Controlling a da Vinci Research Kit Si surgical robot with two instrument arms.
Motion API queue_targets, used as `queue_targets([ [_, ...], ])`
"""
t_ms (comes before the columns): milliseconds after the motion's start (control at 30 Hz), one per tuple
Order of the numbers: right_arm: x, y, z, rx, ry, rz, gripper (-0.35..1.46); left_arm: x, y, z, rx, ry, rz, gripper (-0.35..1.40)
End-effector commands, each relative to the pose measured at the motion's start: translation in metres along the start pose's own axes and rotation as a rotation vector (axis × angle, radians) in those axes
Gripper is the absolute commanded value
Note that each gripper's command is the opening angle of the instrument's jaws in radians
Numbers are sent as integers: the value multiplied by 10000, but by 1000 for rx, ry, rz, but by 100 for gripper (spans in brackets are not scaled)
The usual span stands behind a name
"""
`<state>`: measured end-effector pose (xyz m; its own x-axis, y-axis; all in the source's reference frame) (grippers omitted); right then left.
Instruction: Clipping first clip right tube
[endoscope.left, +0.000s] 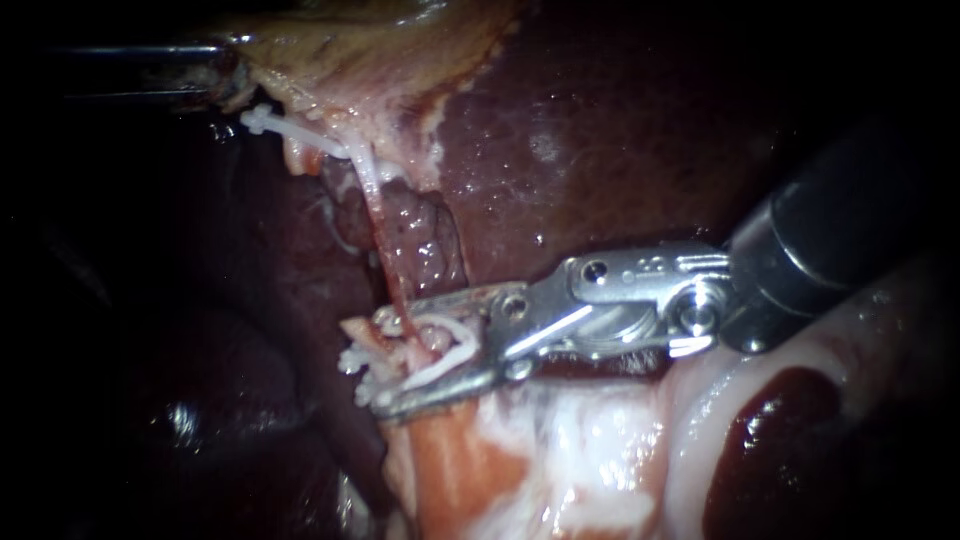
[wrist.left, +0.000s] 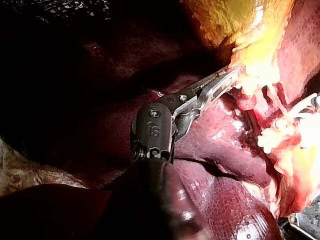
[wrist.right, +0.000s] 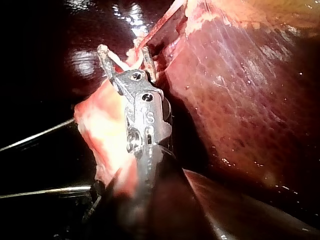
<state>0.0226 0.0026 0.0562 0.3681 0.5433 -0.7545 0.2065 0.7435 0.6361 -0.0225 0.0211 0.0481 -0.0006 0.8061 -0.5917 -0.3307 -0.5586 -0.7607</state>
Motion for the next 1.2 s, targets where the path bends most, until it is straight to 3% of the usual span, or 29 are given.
queue_targets([
  [33, 2, -3, 1, 1, 11, 3, 50, 0, 0, 0, 0, 0, 0, -35],
  [333, 14, -33, 7, 133, 62, 48, 49, -1, 0, 0, 0, 0, 0, -35],
  [433, 16, -40, 7, 170, 56, 49, 47, -1, 0, 0, 0, 0, 0, -35],
  [533, 17, -39, 6, 188, 51, 48, 44, -1, 0, 0, 0, 0, 1, -35],
  [733, 18, -29, -6, 160, 61, 77, 31, -2, 0, 2, 1, 1, 1, -35],
  [1067, 17, -28, -15, 164, 61, 115, -32, -2, 0, 2, 2, 1, 1, -35],
  [1200, 17, -27, -16, 160, 43, 125, -35, -2, -1, 2, 1, 1, 1, -35],
])
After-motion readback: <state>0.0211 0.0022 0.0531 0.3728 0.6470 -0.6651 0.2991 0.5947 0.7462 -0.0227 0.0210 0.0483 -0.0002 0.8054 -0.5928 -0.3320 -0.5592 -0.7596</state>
